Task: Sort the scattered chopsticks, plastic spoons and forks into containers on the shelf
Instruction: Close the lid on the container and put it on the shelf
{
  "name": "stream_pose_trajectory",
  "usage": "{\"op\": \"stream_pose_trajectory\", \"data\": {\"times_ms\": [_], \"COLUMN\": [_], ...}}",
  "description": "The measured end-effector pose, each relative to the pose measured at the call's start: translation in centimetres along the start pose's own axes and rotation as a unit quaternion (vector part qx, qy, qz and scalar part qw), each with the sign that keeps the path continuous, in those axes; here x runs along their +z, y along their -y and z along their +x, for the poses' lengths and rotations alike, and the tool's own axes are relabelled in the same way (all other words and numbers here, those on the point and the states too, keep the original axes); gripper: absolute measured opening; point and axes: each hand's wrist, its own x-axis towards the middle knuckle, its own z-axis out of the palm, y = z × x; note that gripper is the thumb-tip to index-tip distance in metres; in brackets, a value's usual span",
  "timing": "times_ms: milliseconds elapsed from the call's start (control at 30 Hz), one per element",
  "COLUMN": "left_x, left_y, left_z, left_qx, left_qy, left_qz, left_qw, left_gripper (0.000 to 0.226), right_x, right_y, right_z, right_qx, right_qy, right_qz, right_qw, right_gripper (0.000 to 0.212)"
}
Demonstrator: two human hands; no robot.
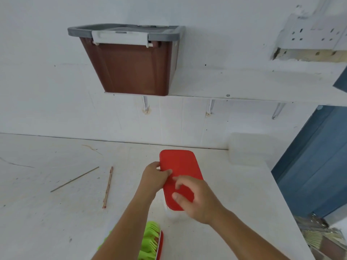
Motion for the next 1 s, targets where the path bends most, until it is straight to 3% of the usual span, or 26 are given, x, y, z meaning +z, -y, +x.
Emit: {"op": "stream_pose_trajectory", "data": {"times_ms": [67,167,300,467,667,767,1000], "left_x": [0.0,0.6,1.3,1.5,2.6,2.7,2.6], "left_y": [1.1,2.4,3.3,3.8,4.8,5.9,5.5], "left_z": [-0.1,-0.3,-0.1,0.9,0.2,0.3,0.6], "left_qx": [0.029,0.052,0.071,0.077,0.143,0.194,0.195], "left_qy": [-0.011,-0.047,-0.091,-0.098,-0.097,-0.073,-0.014], "left_qz": [0.074,0.177,0.224,0.228,0.227,0.273,0.318], "left_qw": [0.997,0.982,0.968,0.966,0.959,0.939,0.928], "left_gripper": [0.022,0.03,0.038,0.036,0.051,0.047,0.052], "right_x": [-0.1,-0.1,0.4,1.9,2.8,3.0,3.6], "right_y": [-2.4,-5.1,-6.5,-5.9,-6.3,-6.5,-6.0], "right_z": [0.2,0.1,-0.2,0.3,0.3,0.1,0.6], "right_qx": [0.067,0.178,0.157,0.139,0.147,0.142,0.144], "right_qy": [-0.032,0.016,0.031,-0.01,0.066,0.083,0.081], "right_qz": [-0.065,-0.122,-0.121,-0.167,-0.25,-0.289,-0.318], "right_qw": [0.995,0.976,0.98,0.976,0.955,0.943,0.933], "right_gripper": [0.03,0.045,0.049,0.05,0.065,0.07,0.074]}}
